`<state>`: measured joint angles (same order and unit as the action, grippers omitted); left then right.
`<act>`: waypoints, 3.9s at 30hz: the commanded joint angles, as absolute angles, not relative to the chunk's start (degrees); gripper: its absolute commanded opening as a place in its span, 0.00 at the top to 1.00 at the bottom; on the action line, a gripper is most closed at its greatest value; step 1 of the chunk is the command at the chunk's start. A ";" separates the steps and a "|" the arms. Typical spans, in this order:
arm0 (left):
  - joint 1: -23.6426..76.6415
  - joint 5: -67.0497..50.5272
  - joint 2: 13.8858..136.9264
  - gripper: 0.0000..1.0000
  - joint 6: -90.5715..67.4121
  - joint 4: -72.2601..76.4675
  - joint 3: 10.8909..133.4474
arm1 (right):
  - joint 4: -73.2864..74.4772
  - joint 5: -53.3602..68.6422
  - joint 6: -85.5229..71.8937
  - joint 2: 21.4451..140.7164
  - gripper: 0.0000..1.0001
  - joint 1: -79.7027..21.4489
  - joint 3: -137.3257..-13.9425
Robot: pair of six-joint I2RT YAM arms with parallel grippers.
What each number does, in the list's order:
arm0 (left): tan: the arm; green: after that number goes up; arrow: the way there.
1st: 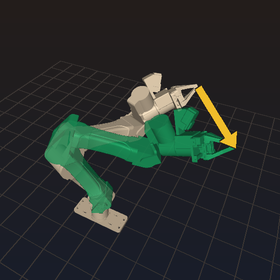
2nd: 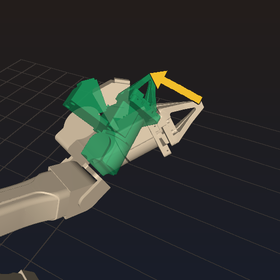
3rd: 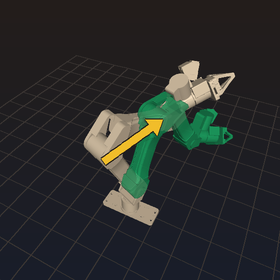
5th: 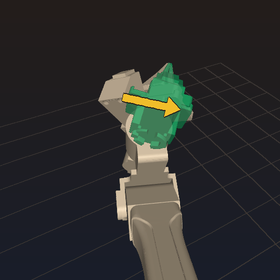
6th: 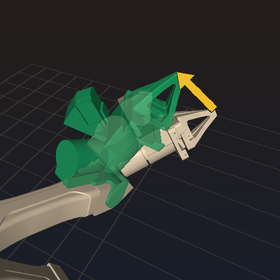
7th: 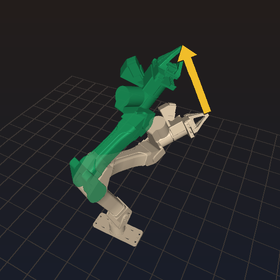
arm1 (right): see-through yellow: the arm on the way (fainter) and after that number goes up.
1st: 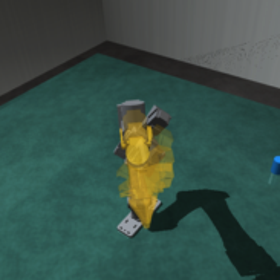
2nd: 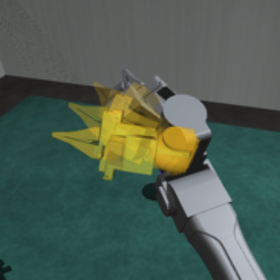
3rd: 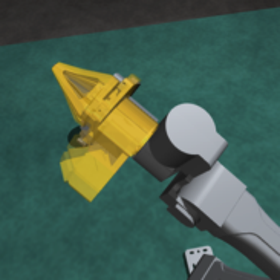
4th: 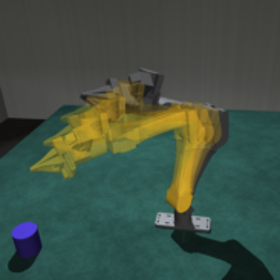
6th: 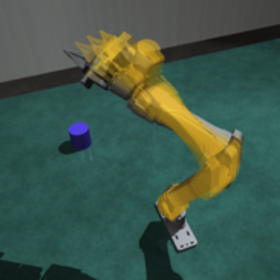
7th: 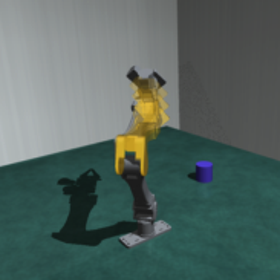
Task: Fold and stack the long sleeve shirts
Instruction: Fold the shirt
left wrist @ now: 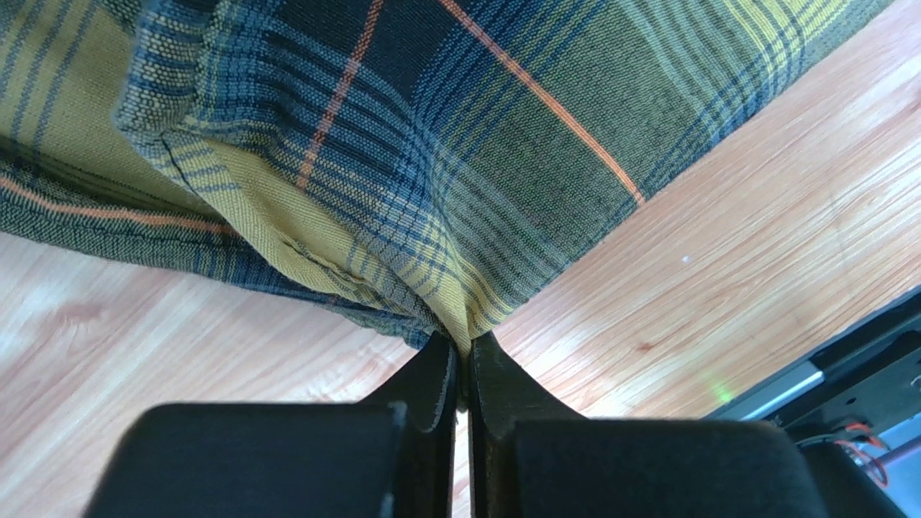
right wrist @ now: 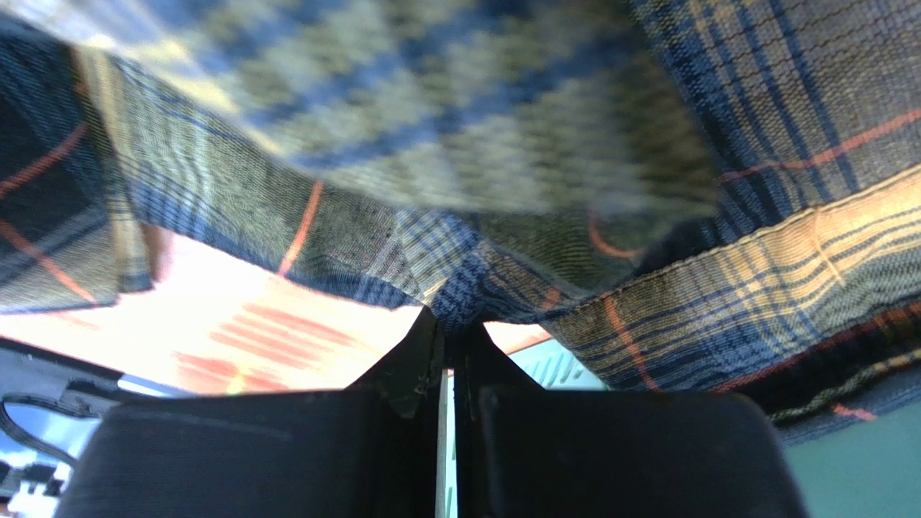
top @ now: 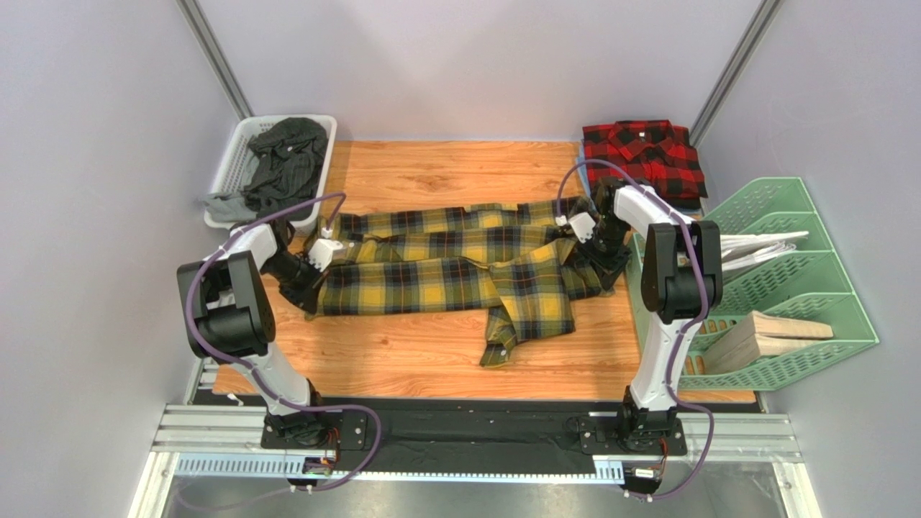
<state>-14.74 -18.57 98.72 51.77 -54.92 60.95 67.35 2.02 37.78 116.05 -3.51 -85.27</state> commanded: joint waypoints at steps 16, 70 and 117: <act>-17.22 -25.38 90.63 0.45 63.71 -65.91 66.45 | 80.85 7.80 40.25 105.75 0.37 -5.63 -86.21; 63.82 -38.10 87.72 1.00 69.51 -24.87 67.92 | 55.02 27.16 27.42 117.51 0.57 -15.38 -86.39; -5.62 -43.79 80.43 0.28 -9.59 -22.86 68.91 | 39.30 15.39 44.47 81.56 0.16 -42.70 -59.51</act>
<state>-3.84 -40.77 84.55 -20.29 -22.74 67.09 49.63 22.39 41.78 82.32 -37.39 -63.46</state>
